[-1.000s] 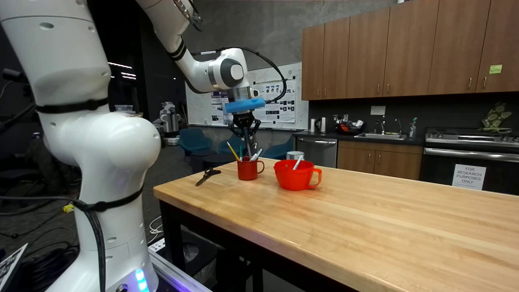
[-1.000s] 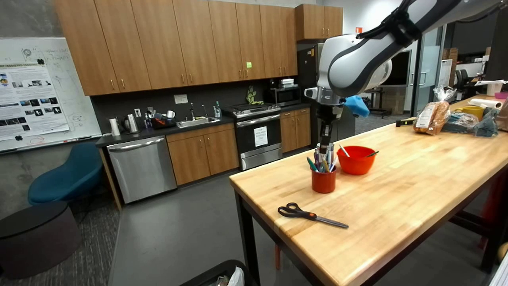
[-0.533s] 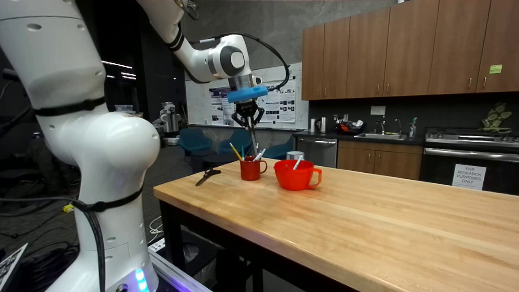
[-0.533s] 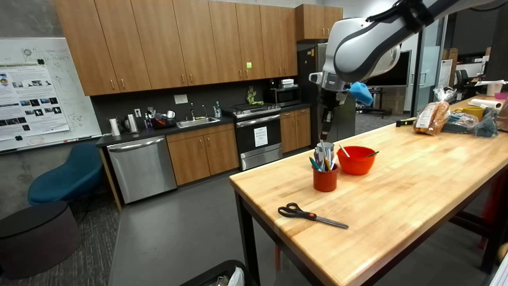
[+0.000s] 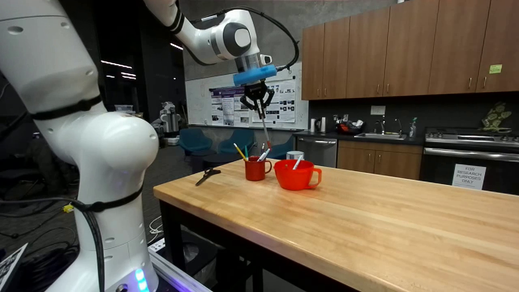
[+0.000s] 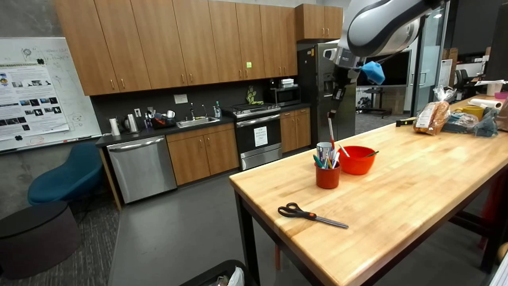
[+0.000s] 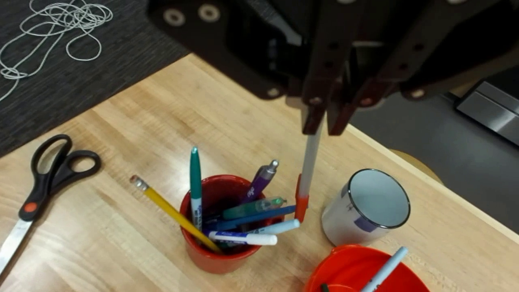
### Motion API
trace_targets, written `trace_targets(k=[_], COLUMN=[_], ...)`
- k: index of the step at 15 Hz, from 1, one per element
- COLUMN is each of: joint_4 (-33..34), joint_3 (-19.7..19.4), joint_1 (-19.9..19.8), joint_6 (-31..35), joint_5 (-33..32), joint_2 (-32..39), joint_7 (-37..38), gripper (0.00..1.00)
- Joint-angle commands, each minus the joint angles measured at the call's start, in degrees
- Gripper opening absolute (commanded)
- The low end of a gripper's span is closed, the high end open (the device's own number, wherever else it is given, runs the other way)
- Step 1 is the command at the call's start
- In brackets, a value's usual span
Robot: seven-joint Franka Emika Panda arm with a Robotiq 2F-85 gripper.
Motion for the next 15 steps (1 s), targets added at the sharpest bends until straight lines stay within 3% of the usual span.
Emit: trace_targets(k=[1,8,15], joint_4=[1.87,2.86,3.77], joint_3=[-1.02,-3.70,-3.73], joint_1=[-1.30,-2.92,-4.62], joint_6=[-1.41,0.40,2.54], joint_5=[-0.74,-0.22,-0.72], joint_2=[-1.54,3.24,9.26], joint_7=[0.36,0.13,0.60], gripper=[0.02,0.02,0.02])
